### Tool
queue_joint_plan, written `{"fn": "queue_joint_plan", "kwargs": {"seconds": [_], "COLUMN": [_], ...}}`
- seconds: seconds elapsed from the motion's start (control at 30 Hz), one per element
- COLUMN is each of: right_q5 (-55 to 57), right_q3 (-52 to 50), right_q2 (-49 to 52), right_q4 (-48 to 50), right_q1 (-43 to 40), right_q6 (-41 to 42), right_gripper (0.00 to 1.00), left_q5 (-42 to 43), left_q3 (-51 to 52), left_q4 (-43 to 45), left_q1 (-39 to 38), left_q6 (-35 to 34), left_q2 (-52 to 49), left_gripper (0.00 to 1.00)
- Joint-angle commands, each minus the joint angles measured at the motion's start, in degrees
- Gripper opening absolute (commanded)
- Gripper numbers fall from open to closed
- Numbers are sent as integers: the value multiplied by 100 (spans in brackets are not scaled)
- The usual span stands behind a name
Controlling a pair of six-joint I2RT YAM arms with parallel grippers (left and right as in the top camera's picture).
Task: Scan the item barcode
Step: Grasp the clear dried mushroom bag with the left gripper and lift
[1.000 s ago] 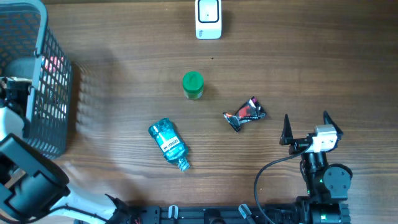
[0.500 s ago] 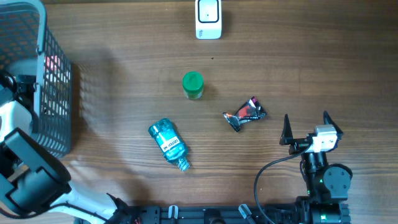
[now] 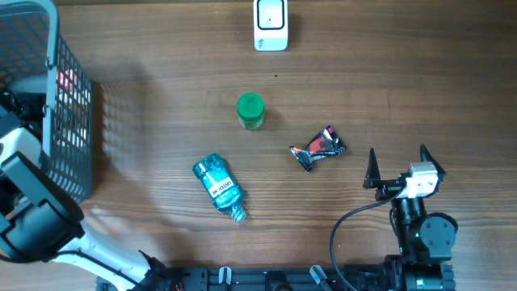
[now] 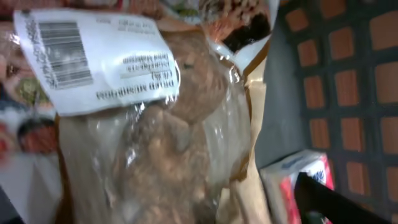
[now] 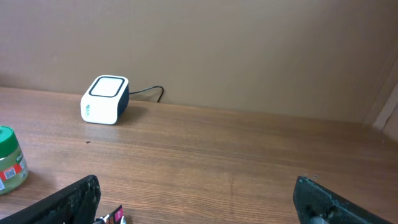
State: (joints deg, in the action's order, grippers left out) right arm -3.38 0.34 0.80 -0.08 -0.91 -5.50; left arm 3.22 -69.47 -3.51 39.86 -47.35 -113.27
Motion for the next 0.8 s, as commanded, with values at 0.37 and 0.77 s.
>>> {"fn": "queue_joint_plan", "kwargs": {"seconds": [0.37,0.77], "right_q5": [37,37], "right_q3": [-4,-4], "right_q2": [-22,-22], "right_q4": [13,13], "right_q1": [39,39], "right_q6": [-52,-52], "right_gripper": [100,100], "left_q5": [807,1394], "left_q3": [131,-446], "left_q4": [26,-1156], "left_q1": [120,778], "left_q6": [-136,-109], "left_q2": [-719,2057], "left_gripper": [4,4]}}
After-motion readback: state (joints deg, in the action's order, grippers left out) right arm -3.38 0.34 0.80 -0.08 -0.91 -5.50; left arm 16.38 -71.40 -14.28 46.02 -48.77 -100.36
